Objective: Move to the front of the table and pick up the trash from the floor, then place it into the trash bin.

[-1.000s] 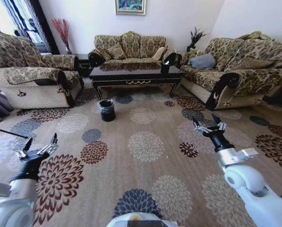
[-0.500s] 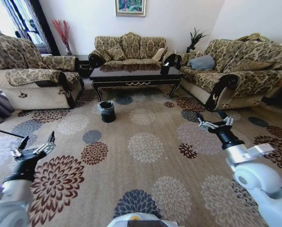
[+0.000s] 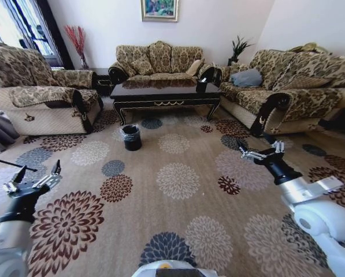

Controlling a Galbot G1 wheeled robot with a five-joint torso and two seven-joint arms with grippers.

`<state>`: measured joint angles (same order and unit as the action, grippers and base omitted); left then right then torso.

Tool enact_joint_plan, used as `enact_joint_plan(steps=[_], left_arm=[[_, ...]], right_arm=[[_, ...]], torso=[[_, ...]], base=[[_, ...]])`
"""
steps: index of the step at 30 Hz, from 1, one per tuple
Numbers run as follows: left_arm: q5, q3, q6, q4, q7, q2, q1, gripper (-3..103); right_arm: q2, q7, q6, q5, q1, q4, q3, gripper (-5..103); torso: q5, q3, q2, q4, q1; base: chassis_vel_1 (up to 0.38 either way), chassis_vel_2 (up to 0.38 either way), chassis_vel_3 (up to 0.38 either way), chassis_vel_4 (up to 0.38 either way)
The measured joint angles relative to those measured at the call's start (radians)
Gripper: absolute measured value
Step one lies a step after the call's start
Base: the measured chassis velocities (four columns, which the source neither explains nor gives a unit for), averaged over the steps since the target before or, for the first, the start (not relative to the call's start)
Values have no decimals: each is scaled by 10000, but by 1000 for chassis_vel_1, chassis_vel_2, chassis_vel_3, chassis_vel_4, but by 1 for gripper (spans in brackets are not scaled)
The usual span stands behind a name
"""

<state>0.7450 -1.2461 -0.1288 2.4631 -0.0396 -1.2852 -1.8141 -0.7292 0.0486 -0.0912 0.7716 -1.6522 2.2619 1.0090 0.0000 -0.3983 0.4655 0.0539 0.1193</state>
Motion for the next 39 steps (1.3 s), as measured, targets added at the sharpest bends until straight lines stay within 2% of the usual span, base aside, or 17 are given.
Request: enact_joint_plan(steps=[3,9,13,19,25,28,39], left_arm=[[3,-7,-27,1,-18,12,13,100],[9,36,-92,30,-68,44,63,100],[93,5,-162,89,-128,69,105,100],[83,29,-194,128,-179,47,139,100],[224,46,-266,318,-209,57,119,100],[541,10,-422,371,-306,128,137,100],[412,-21,-429,378,-279,61,162,100]], right_arm=[[-1,-68,19,-125,-20,0,-18,100],[-47,-803,250,-233,6,64,-129,100],[-50,-1032,439,-310,34,96,-85,100],[-23,-1937,888,-443,67,246,-109,100],[-28,-2043,931,-588,65,285,-166,100],[-18,-2053,954,-581,61,327,-161,100],[28,-1882,920,-437,-27,428,107,100]], torso=[[0,-54,90,0,38],[0,-219,376,0,158],[0,-308,532,0,221],[-1,-488,816,0,329],[0,-625,1020,0,399],[0,-705,1162,0,458],[0,-969,1614,0,645]], base=[[0,0,0,0],[0,0,0,0],[0,0,0,0],[0,0,0,0],[0,0,0,0],[0,0,0,0],[0,0,0,0]])
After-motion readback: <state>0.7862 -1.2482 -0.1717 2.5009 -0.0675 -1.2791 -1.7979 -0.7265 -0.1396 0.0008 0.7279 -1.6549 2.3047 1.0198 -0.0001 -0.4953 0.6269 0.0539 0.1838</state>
